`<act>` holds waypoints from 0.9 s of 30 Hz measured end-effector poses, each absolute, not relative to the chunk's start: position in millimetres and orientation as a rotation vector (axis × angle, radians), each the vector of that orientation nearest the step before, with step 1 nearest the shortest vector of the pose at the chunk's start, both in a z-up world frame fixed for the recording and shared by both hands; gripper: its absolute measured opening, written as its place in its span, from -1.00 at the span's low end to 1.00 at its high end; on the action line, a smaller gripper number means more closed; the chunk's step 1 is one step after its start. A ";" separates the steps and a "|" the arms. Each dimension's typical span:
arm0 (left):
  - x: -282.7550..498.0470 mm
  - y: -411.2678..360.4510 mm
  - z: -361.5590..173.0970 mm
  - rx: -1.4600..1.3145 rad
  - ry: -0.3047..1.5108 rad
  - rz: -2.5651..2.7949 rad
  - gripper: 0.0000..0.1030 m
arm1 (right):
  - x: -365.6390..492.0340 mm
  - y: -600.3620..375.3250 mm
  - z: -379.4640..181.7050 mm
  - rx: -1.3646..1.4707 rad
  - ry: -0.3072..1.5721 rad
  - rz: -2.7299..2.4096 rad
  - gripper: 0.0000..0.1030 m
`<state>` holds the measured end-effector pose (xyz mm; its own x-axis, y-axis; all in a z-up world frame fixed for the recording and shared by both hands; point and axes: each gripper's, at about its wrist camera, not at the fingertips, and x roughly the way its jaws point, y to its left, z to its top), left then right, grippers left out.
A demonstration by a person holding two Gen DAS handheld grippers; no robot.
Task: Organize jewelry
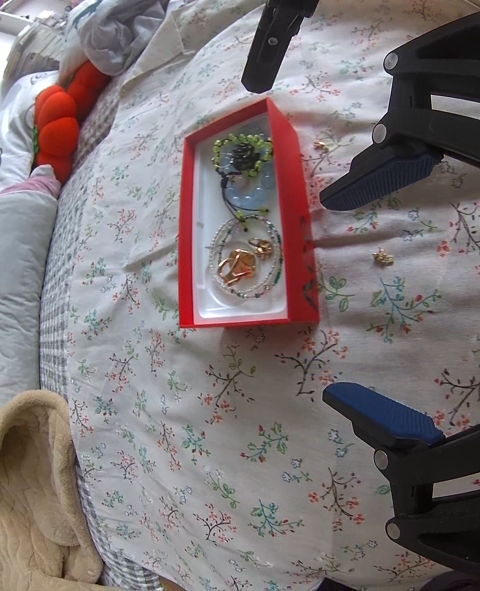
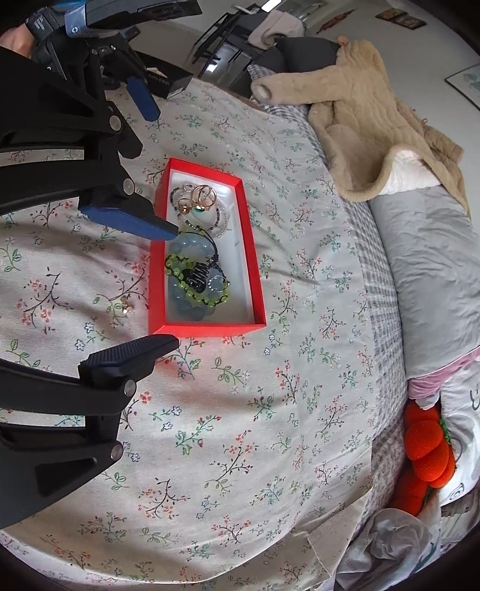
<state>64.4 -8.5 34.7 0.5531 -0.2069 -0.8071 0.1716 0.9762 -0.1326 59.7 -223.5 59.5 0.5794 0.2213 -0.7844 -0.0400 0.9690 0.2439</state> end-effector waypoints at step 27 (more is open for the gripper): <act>18.0 -25.3 -45.2 0.075 0.945 -0.350 0.70 | 3.4 -241.1 -17.5 -0.084 1.033 0.071 0.29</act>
